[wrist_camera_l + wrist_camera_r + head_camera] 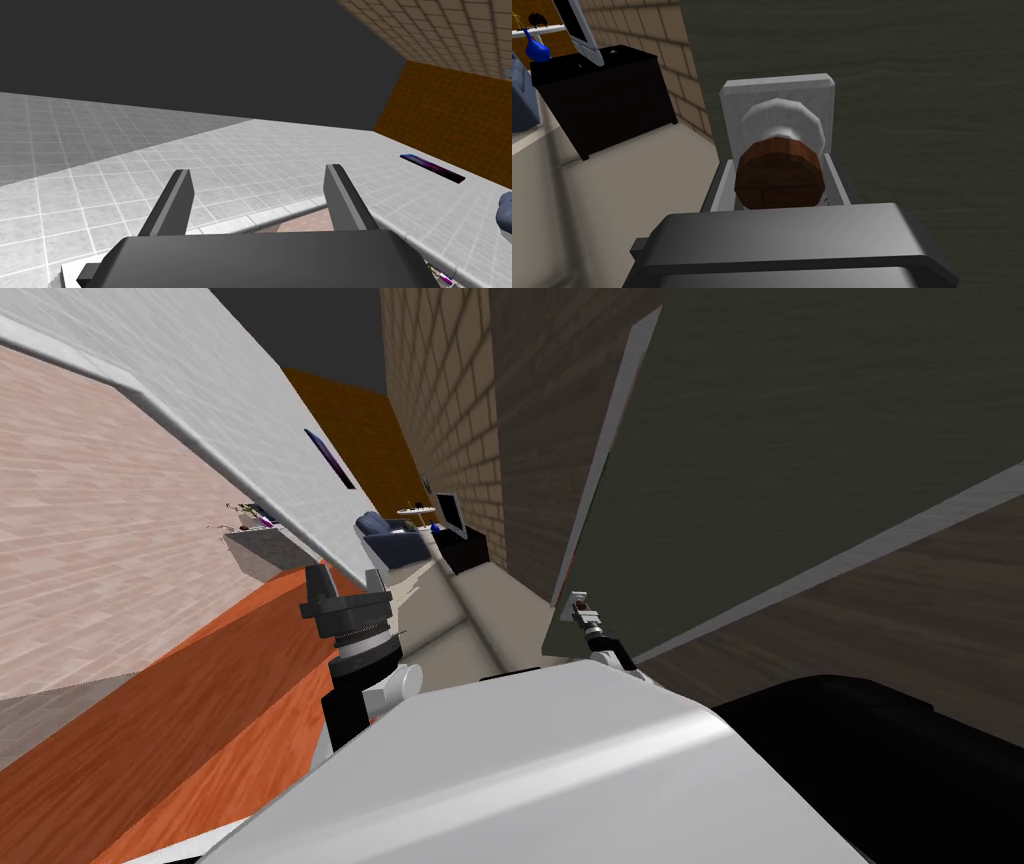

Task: Pull the door open

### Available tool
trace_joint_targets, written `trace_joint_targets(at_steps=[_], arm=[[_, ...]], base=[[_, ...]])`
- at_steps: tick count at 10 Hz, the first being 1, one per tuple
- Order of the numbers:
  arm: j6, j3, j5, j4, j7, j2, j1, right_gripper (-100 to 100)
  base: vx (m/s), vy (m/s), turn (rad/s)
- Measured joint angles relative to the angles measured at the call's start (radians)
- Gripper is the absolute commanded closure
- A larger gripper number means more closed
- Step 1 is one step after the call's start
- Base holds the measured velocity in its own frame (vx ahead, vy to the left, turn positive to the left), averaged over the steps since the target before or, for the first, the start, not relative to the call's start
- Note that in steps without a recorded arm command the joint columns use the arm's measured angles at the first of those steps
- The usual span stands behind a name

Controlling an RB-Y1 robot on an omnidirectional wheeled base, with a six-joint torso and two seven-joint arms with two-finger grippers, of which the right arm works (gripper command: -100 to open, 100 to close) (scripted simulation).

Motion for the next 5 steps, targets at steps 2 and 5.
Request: trace_joint_targets(at_steps=[2, 5], arm=[[-0.008, 0.006, 0.003, -0.002, -0.012, -0.014, 0.001, 100], [-0.02, 0.026, 0.012, -0.004, -0.034, -0.035, 0.008, 100]], base=[[-0.216, -0.044, 0.121], [-0.203, -0.043, 0.129]])
